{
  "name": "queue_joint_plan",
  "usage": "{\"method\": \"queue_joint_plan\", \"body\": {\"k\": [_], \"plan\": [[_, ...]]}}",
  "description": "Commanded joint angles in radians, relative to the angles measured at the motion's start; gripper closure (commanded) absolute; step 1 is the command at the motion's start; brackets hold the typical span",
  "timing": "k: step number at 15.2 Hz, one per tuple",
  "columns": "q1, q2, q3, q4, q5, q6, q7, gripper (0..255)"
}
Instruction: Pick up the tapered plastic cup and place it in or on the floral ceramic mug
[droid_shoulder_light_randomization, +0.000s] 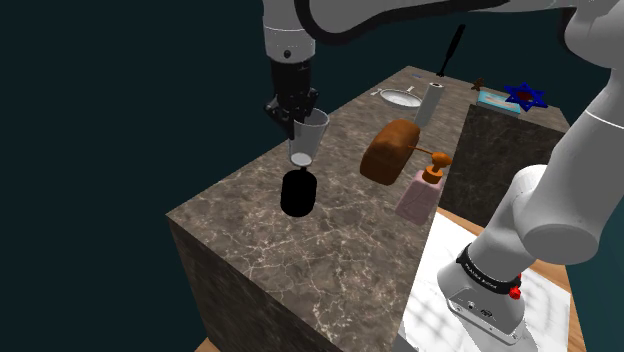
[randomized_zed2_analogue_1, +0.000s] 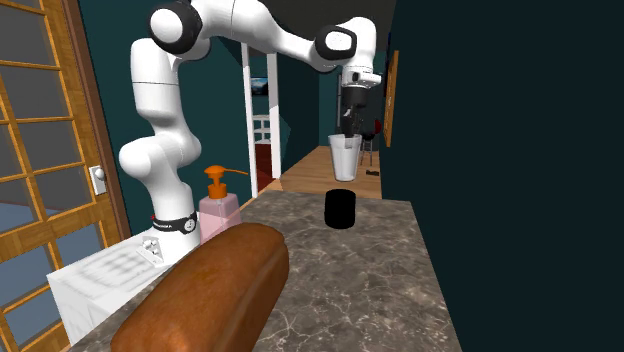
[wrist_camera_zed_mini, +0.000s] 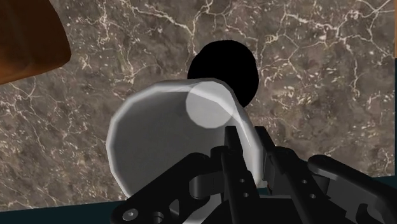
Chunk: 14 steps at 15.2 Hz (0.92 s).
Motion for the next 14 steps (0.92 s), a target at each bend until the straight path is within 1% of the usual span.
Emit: {"method": "queue_joint_plan", "body": {"k": [1, 8, 14], "plan": [[0.0, 0.003, 0.0, -0.025, -0.001, 0.028, 0.004, 255], [0.0, 0.017, 0.0, -0.103, -0.009, 0.118, 0.017, 255], [0.0, 0.018, 0.0, -0.107, -0.009, 0.124, 0.018, 255]]}}
